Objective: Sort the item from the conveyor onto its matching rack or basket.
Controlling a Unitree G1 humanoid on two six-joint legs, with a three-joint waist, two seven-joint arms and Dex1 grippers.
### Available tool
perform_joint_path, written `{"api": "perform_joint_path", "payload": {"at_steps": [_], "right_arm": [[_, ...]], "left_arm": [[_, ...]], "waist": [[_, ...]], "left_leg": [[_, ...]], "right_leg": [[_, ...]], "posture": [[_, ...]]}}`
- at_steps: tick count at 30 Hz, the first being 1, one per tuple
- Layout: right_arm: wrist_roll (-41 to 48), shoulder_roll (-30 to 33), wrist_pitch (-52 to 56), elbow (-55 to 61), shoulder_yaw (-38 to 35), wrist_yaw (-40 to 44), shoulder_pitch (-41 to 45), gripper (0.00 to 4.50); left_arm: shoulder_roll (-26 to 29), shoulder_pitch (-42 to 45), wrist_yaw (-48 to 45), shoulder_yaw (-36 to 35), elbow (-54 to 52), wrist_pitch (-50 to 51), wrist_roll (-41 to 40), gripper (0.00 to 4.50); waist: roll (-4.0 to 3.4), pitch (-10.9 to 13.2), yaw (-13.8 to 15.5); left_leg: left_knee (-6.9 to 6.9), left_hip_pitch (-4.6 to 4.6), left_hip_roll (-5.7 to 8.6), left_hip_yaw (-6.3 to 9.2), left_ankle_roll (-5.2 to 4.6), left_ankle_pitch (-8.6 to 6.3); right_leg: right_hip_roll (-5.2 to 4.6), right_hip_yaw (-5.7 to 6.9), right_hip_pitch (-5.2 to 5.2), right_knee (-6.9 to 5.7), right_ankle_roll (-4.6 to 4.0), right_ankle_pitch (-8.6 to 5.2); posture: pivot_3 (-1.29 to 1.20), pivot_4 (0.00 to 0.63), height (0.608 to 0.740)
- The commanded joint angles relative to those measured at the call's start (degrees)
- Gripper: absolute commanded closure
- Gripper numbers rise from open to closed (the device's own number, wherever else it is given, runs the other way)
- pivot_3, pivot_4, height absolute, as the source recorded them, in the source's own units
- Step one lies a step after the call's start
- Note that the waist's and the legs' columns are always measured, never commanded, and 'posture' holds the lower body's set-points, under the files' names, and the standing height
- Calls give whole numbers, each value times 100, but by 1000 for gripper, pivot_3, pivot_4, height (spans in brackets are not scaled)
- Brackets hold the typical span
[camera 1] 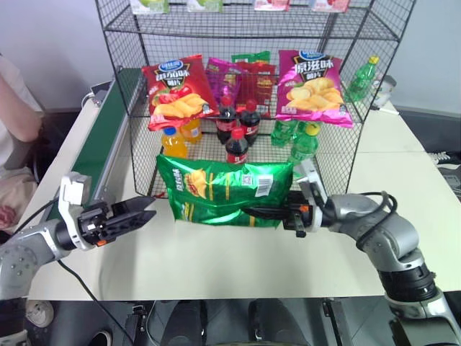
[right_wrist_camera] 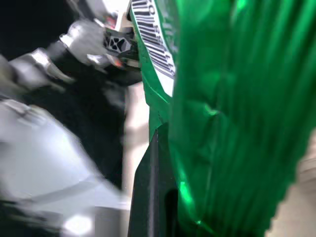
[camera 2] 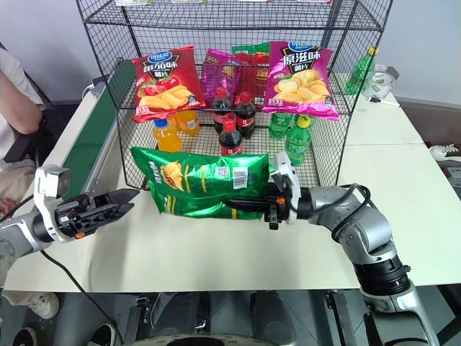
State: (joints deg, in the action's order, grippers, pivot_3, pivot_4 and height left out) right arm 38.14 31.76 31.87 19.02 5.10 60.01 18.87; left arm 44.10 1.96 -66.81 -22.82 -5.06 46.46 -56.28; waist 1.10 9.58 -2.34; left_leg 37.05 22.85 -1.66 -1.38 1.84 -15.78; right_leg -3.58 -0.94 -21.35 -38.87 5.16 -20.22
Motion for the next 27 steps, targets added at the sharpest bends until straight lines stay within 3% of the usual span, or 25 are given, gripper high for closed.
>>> {"api": "perform_joint_path", "payload": {"at_steps": [1, 6, 11, 15, 21, 27], "right_arm": [[-761, -333, -1441, 259, -118, -251, 41, 4500], [-2487, -763, -3716, -189, -150, -1200, 528, 4500], [-3281, -856, -4757, -535, -197, -1808, 771, 4500], [-4257, -630, -5206, -1050, -343, -2522, 1186, 4500], [-5040, -344, -5744, -1618, -449, -3257, 1487, 4500], [-6201, -81, -5376, -2326, -167, -3930, 1892, 4500]], "left_arm": [[-143, 30, 112, -129, 51, -837, 535, 25], [-273, 74, 115, 61, 0, -1136, 790, 25], [-317, 195, 108, 159, 48, -1230, 876, 25], [-360, 249, 127, 188, 47, -1244, 894, 25], [-444, 216, 148, 167, -66, -1251, 887, 25], [-521, 96, 278, 158, -377, -1267, 870, 25]], "waist": [[0, 0, -4], [0, 0, -11], [1, 0, 0], [0, 0, -16], [1, 0, -17], [0, 0, -21]], "left_leg": [[0, 2, 0, 0, 0, 0], [5, 4, 2, -2, 1, 1], [7, 5, 4, -2, 3, 2], [12, 3, 5, -2, 5, 3], [10, -1, 3, -3, 6, 5], [14, -3, 3, -6, 9, 6]], "right_leg": [[0, 0, -2, 0, 0, 0], [1, 0, -2, -2, 5, 3], [1, 1, -3, -5, 5, 3], [1, 0, -2, -13, 6, 3], [3, 0, -1, -16, 5, 3], [3, -3, -1, -19, 5, 3]], "posture": [[0, 150, 739], [0, 150, 739], [0, 150, 739], [0, 150, 739], [0, 150, 739], [0, 150, 739]]}}
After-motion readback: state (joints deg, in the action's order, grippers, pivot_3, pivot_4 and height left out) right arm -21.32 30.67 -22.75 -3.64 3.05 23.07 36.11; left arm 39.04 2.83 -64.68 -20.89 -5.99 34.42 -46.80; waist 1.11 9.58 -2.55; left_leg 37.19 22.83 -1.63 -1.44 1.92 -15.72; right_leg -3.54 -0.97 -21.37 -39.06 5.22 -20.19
